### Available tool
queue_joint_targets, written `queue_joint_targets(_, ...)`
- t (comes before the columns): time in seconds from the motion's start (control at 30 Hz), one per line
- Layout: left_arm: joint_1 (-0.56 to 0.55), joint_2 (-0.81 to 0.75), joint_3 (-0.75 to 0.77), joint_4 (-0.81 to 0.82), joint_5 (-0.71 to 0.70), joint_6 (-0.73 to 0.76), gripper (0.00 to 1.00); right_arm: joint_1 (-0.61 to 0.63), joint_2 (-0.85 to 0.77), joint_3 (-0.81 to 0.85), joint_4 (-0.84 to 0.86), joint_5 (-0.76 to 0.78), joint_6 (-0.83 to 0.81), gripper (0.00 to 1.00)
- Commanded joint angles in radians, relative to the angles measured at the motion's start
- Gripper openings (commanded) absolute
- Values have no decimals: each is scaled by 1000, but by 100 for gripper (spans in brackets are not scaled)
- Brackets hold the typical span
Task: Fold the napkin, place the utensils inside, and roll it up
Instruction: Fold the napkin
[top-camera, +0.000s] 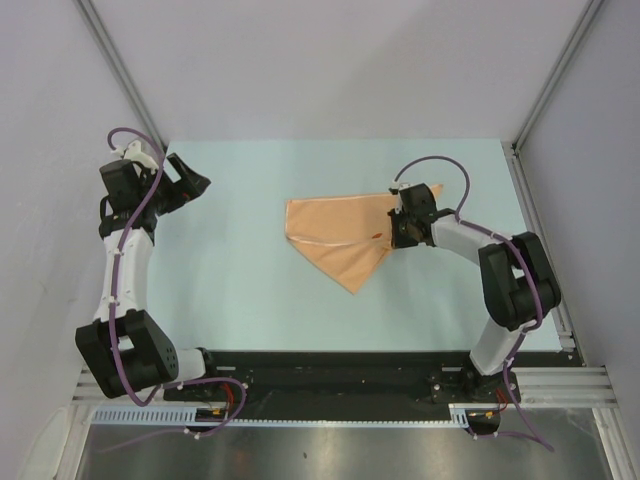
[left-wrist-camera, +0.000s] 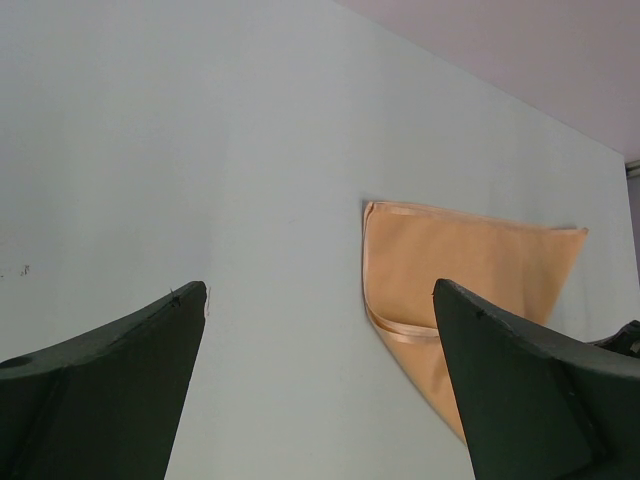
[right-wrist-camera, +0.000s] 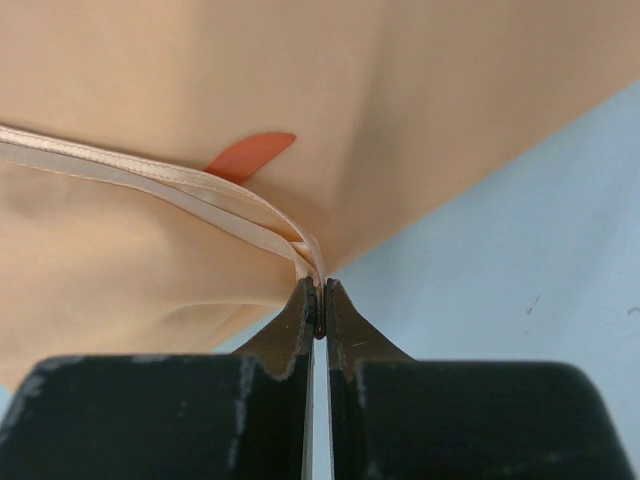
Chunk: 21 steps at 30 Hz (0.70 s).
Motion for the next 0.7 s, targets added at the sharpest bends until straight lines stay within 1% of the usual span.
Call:
queue_joint_targets(0.0, 12, 1, -1, 30, 26, -12, 100, -11, 19, 31, 8, 33, 9, 0)
queue_joint_targets(0.23, 10, 3, -1, 30, 28, -12, 100, -24, 33, 57, -13, 38, 18, 0)
queue_joint_targets(0.3, 12, 1, -1, 30, 26, -14, 100, -27, 36, 77, -23, 35, 24, 3)
queue_joint_targets(0.33, 10, 3, -1, 30, 28, -14, 100, -30, 37, 81, -26, 36, 29, 12)
queue_joint_targets(0.37, 12, 3, -1, 30, 28, -14, 100, -32, 34, 94, -27, 36, 35, 18)
queue_joint_targets(0.4, 12, 1, -1, 30, 28, -12, 100, -44, 33, 97, -29, 32, 46, 21)
queue_joint_targets(0.43, 12, 3, -1, 30, 28, -14, 100, -50, 21, 100, -29, 26, 50, 30)
queue_joint_targets(0.5, 12, 3, -1, 32, 29, -14, 100, -75, 2, 103, -23, 4, 66, 41)
queue_joint_targets(0.53, 12, 4, -1, 32, 29, -14, 100, -83, -10, 100, -20, -3, 70, 52)
queue_joint_targets(0.6, 13, 3, -1, 32, 31, -15, 100, -102, -53, 85, -3, -16, 73, 61)
queue_joint_targets(0.67, 13, 3, -1, 33, 33, -17, 100, -110, -90, 71, 6, -28, 64, 64)
